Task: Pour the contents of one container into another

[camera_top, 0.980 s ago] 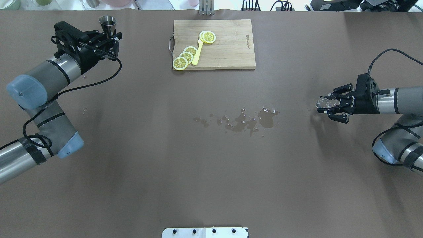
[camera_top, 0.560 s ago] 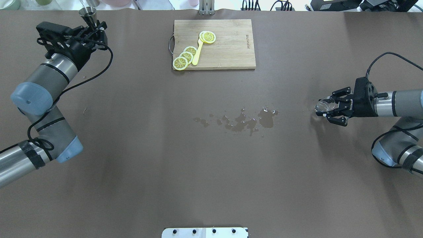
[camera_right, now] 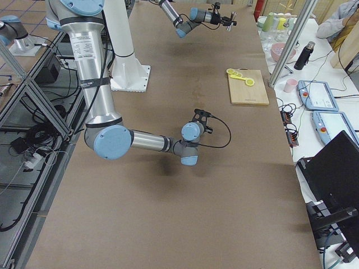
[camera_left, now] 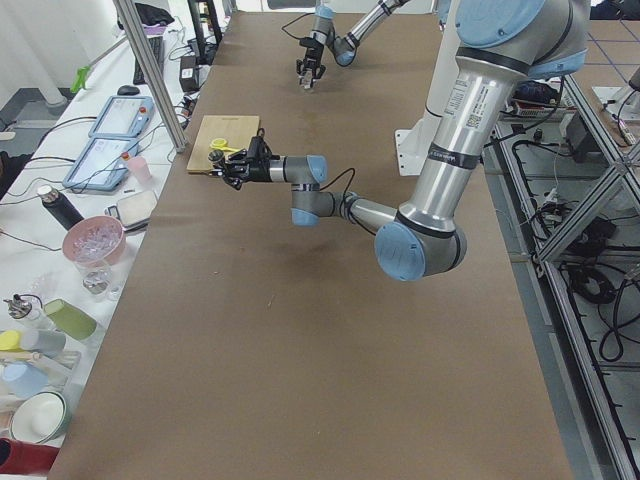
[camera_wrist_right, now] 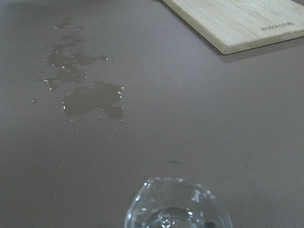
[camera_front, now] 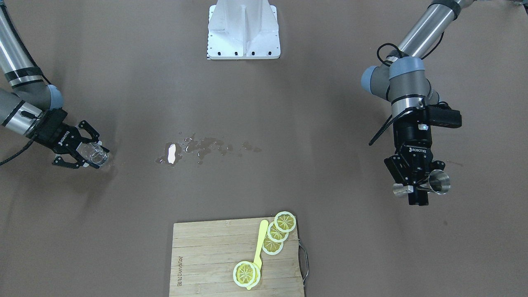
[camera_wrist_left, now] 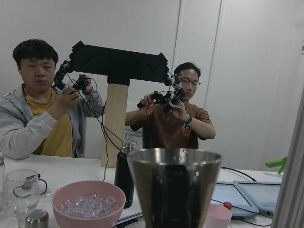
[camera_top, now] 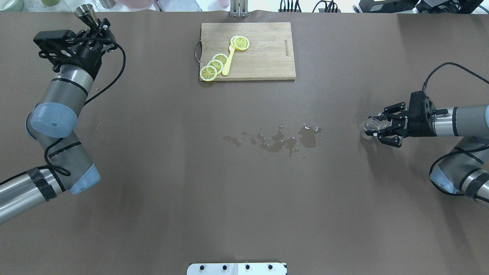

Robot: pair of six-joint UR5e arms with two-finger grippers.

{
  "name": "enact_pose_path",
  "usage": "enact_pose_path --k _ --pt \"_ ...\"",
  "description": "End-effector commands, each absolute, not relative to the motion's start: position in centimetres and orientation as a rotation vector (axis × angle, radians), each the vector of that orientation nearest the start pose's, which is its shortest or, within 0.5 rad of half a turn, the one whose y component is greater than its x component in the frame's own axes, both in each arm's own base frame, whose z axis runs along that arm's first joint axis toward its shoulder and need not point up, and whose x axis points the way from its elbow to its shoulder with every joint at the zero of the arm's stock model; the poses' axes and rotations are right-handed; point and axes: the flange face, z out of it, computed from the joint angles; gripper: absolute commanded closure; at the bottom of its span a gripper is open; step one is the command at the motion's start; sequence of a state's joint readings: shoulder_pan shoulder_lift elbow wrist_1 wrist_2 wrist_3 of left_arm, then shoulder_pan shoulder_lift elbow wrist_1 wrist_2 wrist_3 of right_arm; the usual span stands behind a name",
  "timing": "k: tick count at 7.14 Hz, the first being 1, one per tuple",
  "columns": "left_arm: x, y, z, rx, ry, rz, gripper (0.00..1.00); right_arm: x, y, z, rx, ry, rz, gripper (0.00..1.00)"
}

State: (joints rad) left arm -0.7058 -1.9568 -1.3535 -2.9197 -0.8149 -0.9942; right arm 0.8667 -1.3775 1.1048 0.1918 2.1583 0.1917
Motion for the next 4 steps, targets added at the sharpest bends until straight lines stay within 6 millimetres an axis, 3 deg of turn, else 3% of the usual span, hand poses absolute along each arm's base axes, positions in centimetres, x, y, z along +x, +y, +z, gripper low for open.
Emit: enact_pose_path --k 1,2,4 --pt "35.1 -56.4 40.0 1.330 0.693 -0.788 1.00 -29.7 -46.9 59.8 1.127 -1.075 -0.837 1.00" --pt "36.1 -55.8 40.5 1.330 0.678 -0.936 1.00 -29.8 -46.9 59.8 1.127 -1.075 -0.837 1.00" --pt "35.6 -56.0 41.3 1.377 0.558 -1.030 1.00 -30.7 -47.3 58.8 1.146 -1.074 -0.832 1.00"
